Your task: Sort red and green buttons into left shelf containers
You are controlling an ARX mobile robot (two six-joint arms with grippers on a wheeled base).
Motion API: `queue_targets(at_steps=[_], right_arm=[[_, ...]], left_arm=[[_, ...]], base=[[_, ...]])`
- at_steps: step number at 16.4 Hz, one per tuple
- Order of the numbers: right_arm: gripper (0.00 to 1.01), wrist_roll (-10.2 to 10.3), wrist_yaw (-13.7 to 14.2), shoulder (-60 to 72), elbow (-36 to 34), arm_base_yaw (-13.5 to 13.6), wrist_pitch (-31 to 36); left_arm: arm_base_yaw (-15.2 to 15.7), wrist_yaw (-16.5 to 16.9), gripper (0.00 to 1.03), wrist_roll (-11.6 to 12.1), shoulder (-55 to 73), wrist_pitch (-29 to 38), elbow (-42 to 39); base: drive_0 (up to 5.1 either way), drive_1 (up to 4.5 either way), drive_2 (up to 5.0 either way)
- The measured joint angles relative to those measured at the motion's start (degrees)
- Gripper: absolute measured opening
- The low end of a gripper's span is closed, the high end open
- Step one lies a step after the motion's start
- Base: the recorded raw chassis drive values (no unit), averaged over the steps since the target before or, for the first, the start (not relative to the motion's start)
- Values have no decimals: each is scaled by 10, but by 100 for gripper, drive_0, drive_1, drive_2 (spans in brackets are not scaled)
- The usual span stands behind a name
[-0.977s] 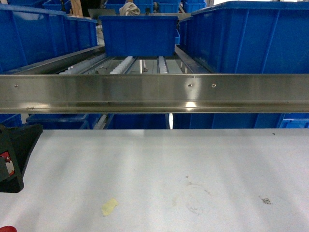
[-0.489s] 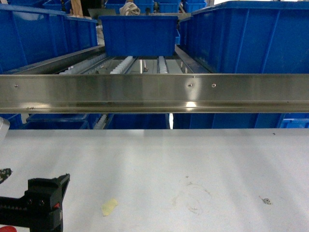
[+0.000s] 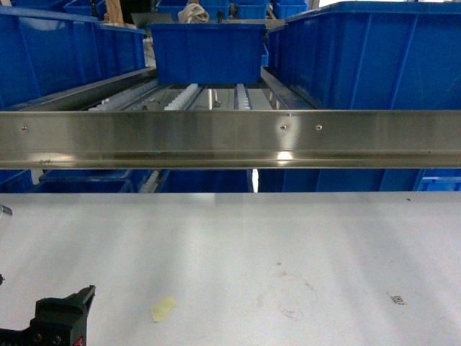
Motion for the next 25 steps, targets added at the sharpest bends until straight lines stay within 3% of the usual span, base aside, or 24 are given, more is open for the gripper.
queue_targets(at_steps=[4,11,18,21,25], right_arm=[[28,0,0,0,0,0,0],[28,0,0,0,0,0,0],[28,0,0,0,0,0,0],[28,0,0,0,0,0,0],[28,0,0,0,0,0,0]], left_arm=[[27,0,98,-16,73,22,-14],[41,0,98,-32,162,97,-28],[52,1,98,-8,192,104,-26],[52,1,74,-7,192,104,-26],[52,1,35,-8,192,104,-26]], base=[[0,0,0],[0,0,0],[0,0,0],[0,0,0],[0,0,0]])
